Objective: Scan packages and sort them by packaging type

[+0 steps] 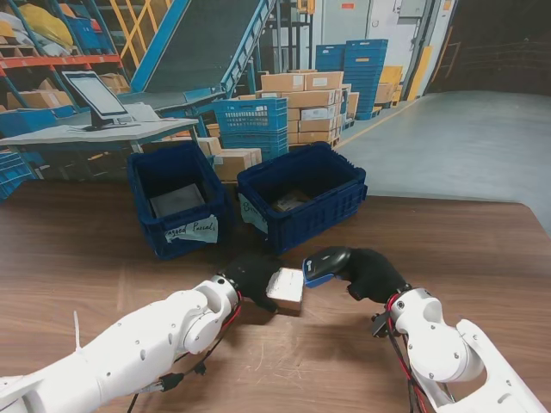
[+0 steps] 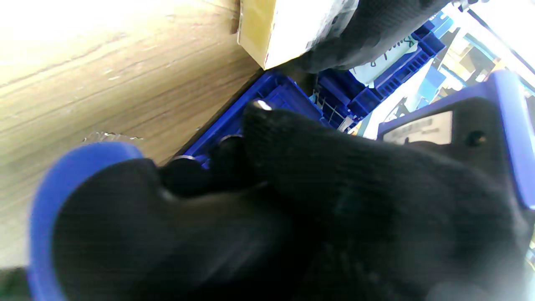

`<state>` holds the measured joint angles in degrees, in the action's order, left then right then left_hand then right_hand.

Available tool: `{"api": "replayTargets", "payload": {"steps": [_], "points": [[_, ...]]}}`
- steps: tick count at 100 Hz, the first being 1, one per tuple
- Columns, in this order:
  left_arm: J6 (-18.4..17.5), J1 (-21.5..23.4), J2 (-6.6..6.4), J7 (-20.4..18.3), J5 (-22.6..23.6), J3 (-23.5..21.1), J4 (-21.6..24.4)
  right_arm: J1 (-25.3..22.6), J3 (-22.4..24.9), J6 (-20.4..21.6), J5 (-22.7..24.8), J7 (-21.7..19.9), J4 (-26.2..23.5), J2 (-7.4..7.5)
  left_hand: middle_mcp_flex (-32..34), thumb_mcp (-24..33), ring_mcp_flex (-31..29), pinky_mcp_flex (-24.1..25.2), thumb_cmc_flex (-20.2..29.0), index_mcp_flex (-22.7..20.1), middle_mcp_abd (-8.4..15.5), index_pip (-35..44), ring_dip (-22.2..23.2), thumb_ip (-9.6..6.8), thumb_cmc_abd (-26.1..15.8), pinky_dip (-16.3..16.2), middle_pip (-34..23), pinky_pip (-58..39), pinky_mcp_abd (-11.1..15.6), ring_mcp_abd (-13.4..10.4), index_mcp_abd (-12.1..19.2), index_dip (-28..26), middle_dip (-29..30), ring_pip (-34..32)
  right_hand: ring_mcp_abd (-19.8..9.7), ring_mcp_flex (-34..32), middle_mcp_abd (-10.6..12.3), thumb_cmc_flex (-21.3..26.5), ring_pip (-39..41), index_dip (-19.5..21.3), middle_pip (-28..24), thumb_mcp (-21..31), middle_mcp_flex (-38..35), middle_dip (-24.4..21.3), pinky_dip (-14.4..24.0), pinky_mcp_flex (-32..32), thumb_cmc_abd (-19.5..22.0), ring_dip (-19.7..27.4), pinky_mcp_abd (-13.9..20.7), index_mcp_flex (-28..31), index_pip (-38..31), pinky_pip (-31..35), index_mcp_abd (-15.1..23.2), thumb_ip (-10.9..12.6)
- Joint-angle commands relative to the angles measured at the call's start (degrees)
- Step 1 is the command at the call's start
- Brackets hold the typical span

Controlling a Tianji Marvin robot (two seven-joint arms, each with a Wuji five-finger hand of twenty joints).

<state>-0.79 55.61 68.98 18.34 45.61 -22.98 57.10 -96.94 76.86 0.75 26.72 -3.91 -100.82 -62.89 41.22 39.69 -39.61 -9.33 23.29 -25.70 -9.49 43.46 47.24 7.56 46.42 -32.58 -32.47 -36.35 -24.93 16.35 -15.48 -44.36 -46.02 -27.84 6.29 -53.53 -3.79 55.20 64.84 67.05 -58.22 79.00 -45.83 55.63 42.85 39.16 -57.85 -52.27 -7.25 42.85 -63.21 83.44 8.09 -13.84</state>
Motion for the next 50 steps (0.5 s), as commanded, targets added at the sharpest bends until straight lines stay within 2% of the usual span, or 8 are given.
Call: {"api": "replayTargets", "payload": {"steps": [1,7,27,50], "points": [[0.3,1.0,-0.17,-4.4,-0.7,0.1,0.9,-0.3,0.0,0.2,0.1,-0.8,-0.5,-0.18,6.6,13.7,-2.1,-0.1,22.5,-8.4,5.1,18.3,1.8,-4.01,-2.2,-1.0,0.2,-2.1,-2.3,-1.3,13.3,-2.3,-5.6,-2.4,1.3,-1.2,-0.2,4.6,0.5,1.6,-0.1,8.5,-0.5,0.5,1.4,0.6,2.9,-0.2,1.9,3.5,-3.9,3.1,2.4,0.0],[0.1,1.0,-0.16,-5.0,-1.2,-0.1,1.0,-0.5,0.1,0.2,0.1,-0.9,-0.6,-0.17,10.8,13.9,-3.6,-0.5,24.0,-9.5,5.6,22.3,3.0,-4.41,-2.8,-1.2,3.9,-2.9,-2.2,-1.2,14.4,-3.2,-10.4,-3.8,1.3,-1.3,-0.3,4.6,0.5,1.6,-0.1,8.5,-0.5,0.5,1.4,0.6,2.9,-0.2,1.9,3.5,-3.9,3.1,2.4,0.0],[0.1,1.0,-0.82,-7.0,-1.1,-0.9,2.8,-0.9,0.8,-0.4,0.1,-1.5,-1.3,-0.08,12.7,15.0,-4.6,-1.0,24.7,-10.4,5.5,24.0,4.4,-4.57,-2.6,-1.3,4.0,-3.6,-2.2,-1.3,14.7,-4.2,-12.8,-5.8,1.3,-1.3,-0.3,4.6,0.5,1.6,-0.1,8.5,-0.5,0.5,1.4,0.6,2.9,-0.2,1.7,3.5,-3.9,3.1,2.4,0.0],[0.9,3.1,-2.96,-9.7,1.4,-5.0,8.3,-1.0,0.9,-0.7,-0.3,-1.4,-1.4,-0.13,13.1,14.6,-4.9,-0.9,24.7,-10.3,5.5,23.9,6.1,-3.96,-3.2,-1.5,3.3,-4.0,-2.2,-1.4,14.7,-4.3,-14.3,-7.5,1.4,-1.2,-0.3,4.7,0.5,1.6,-0.1,8.5,-0.5,0.5,1.4,0.6,2.8,-0.3,1.9,3.5,-3.9,3.1,2.4,0.0]]}}
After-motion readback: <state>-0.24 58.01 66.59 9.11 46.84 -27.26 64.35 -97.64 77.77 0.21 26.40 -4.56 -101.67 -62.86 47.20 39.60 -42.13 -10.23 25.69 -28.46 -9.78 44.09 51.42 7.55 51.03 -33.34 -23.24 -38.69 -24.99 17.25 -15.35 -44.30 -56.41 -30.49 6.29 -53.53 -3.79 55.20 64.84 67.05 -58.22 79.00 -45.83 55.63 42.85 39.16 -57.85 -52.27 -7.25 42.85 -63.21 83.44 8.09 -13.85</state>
